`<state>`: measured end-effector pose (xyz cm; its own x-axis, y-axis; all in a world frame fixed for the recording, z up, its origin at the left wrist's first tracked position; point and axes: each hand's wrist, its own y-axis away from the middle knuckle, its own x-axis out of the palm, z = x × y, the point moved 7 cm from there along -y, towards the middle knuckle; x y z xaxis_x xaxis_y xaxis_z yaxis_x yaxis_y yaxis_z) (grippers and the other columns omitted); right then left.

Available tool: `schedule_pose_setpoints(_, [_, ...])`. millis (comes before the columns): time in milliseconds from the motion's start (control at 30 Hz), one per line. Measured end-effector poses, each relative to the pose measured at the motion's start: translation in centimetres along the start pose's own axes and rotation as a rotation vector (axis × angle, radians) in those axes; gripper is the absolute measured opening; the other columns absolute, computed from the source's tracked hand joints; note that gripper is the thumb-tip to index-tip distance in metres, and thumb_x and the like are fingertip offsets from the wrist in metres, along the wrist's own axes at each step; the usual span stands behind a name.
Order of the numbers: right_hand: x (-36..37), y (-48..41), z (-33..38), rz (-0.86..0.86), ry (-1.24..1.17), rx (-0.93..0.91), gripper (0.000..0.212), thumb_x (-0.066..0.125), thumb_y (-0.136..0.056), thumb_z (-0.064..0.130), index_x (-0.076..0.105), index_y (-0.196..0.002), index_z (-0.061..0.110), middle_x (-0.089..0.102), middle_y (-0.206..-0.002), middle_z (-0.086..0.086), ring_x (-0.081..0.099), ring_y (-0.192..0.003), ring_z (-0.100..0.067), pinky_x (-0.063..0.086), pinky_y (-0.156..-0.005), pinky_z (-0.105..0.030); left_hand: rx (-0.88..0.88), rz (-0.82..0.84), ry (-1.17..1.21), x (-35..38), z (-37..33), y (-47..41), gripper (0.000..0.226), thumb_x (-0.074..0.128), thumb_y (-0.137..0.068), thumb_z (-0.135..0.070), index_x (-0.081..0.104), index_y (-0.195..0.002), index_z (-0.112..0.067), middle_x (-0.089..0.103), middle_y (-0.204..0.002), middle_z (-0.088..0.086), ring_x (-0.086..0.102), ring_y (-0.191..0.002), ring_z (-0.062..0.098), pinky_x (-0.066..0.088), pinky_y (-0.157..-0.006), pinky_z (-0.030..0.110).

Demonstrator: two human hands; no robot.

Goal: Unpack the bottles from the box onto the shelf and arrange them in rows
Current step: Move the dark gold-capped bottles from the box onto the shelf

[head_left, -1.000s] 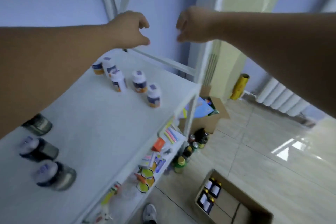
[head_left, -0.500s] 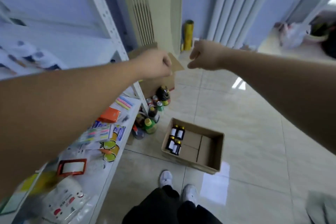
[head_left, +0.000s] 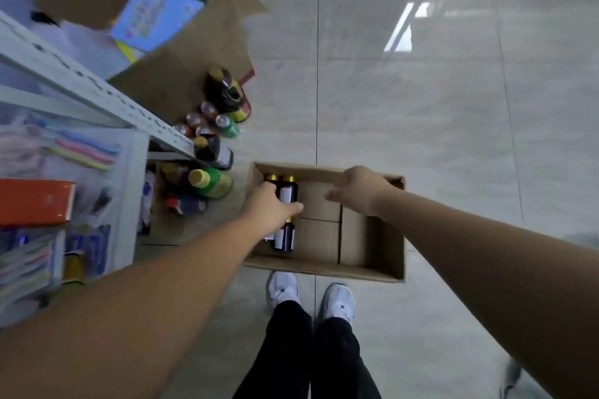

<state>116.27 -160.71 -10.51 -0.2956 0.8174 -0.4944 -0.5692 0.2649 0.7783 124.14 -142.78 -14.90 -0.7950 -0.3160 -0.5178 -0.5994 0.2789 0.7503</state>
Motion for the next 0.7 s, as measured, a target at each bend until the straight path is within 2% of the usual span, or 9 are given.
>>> schedule_pose_setpoints(67, [2.9, -3.5, -1.7, 0.006, -0.106, 0.016, 0.045, 0.067, -0.089, 0.036, 0.065, -0.112, -0.002, 0.069, -0.104, -0.015, 0.064, -0.098, -0.028, 0.053, -0.085, -0.037, -0.039, -0.014, 0.015, 1.7, 1.5, -3.7, 0.087, 0.080, -0.076, -0.046, 0.040, -0.141, -0.005, 0.052, -0.136, 0.016, 0.061, -0.111, 0.035, 0.052, -0.093, 0.042])
schedule_pose_setpoints(100, [4.3, -5.1, -2.6, 0.006, -0.159, 0.032, 0.047, 0.068, -0.087, 0.036, 0.064, -0.114, -0.002, 0.070, -0.105, -0.016, 0.065, -0.098, -0.028, 0.053, -0.089, -0.040, -0.056, -0.034, 0.002, 2.5, 2.2, -5.3, 0.092, 0.082, -0.074, -0.047, 0.038, -0.143, -0.005, 0.048, -0.140, 0.016, 0.057, -0.118, 0.035, 0.050, -0.096, 0.039])
schedule_pose_setpoints(167, [6.8, -8.0, -3.9, 0.013, -0.215, 0.051, 0.050, 0.069, -0.086, 0.038, 0.064, -0.113, -0.003, 0.070, -0.102, -0.020, 0.067, -0.095, -0.033, 0.054, -0.088, -0.046, -0.088, -0.075, -0.012, 3.9, 3.4, -8.0, 0.098, 0.083, -0.071, -0.048, 0.034, -0.145, -0.006, 0.043, -0.144, 0.016, 0.050, -0.126, 0.034, 0.043, -0.093, 0.033])
schedule_pose_setpoints(267, [9.7, -11.3, -5.4, 0.003, -0.272, 0.061, 0.054, 0.070, -0.084, 0.040, 0.064, -0.112, -0.006, 0.069, -0.105, -0.025, 0.066, -0.097, -0.036, 0.053, -0.087, -0.047, -0.120, -0.131, 0.039, 6.6, 4.7, -10.4, 0.096, 0.082, -0.073, -0.044, 0.031, -0.145, -0.005, 0.042, -0.144, 0.017, 0.046, -0.130, 0.036, 0.043, -0.099, 0.036])
schedule_pose_setpoints(333, [11.0, -12.7, -6.3, -0.026, -0.287, 0.074, 0.054, 0.070, -0.083, 0.043, 0.065, -0.110, -0.004, 0.069, -0.107, -0.023, 0.064, -0.098, -0.035, 0.053, -0.088, -0.047, -0.122, -0.181, 0.010, 8.1, 5.1, -11.0, 0.087, 0.077, -0.079, -0.043, 0.033, -0.143, -0.004, 0.040, -0.143, 0.018, 0.044, -0.130, 0.038, 0.043, -0.102, 0.042])
schedule_pose_setpoints(433, [12.3, -14.2, -7.4, -0.080, -0.322, 0.097, 0.049, 0.070, -0.082, 0.045, 0.065, -0.101, 0.000, 0.069, -0.100, -0.015, 0.064, -0.090, -0.029, 0.054, -0.079, -0.040, -0.113, -0.260, -0.038, 9.0, 5.4, -11.5, 0.064, 0.068, -0.088, -0.038, 0.041, -0.134, -0.004, 0.036, -0.139, 0.018, 0.043, -0.127, 0.039, 0.041, -0.101, 0.042])
schedule_pose_setpoints(533, [12.6, -15.9, -7.9, -0.137, -0.372, 0.125, 0.039, 0.071, -0.080, 0.047, 0.065, -0.096, 0.013, 0.063, -0.082, 0.000, 0.057, -0.078, -0.019, 0.041, -0.061, -0.028, -0.097, -0.329, -0.091, 8.9, 5.5, -12.5, 0.049, 0.062, -0.093, -0.034, 0.047, -0.128, -0.005, 0.036, -0.139, 0.019, 0.037, -0.130, 0.040, 0.036, -0.105, 0.042])
schedule_pose_setpoints(600, [13.1, -17.2, -8.0, -0.129, -0.407, 0.124, 0.039, 0.073, -0.078, 0.046, 0.069, -0.094, 0.011, 0.067, -0.078, -0.002, 0.061, -0.076, -0.020, 0.042, -0.056, -0.027, -0.096, -0.346, -0.069, 8.9, 5.8, -13.4, 0.046, 0.063, -0.092, -0.030, 0.046, -0.127, -0.006, 0.044, -0.136, 0.020, 0.045, -0.125, 0.041, 0.040, -0.099, 0.043])
schedule_pose_setpoints(700, [14.1, -18.3, -7.9, -0.110, -0.462, 0.110, 0.037, 0.078, -0.076, 0.037, 0.071, -0.103, 0.013, 0.073, -0.094, -0.003, 0.067, -0.087, -0.019, 0.055, -0.079, -0.033, -0.069, -0.308, -0.067, 9.3, 6.0, -14.6, 0.051, 0.070, -0.088, -0.034, 0.044, -0.121, -0.006, 0.062, -0.121, 0.019, 0.060, -0.111, 0.041, 0.048, -0.081, 0.040])
